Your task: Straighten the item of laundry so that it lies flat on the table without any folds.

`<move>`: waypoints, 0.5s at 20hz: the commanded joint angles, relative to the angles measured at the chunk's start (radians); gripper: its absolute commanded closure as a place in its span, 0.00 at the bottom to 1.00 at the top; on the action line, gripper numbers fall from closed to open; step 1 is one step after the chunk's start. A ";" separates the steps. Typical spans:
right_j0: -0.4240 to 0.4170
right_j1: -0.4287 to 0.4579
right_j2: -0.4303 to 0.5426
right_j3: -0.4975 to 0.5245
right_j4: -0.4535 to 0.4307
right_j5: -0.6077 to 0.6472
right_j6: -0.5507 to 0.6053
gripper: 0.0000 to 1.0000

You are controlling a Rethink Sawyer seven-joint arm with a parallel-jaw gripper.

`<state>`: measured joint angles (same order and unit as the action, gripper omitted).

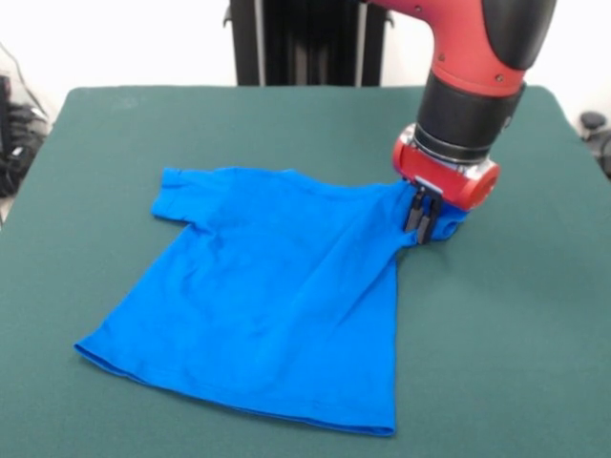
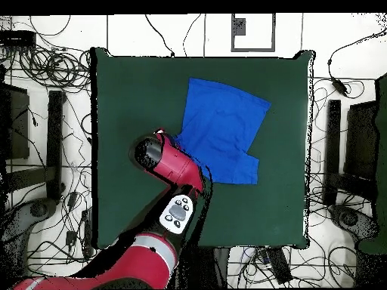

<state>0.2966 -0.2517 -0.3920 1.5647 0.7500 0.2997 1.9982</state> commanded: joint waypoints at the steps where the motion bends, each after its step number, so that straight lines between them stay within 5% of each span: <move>1: 0.048 -0.003 0.065 -0.065 -0.003 0.156 0.274 1.00; 10: 0.059 0.023 0.050 -0.104 0.004 0.171 0.294 1.00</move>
<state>0.3005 -0.2381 -0.4088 1.5409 0.7496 0.3386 1.9982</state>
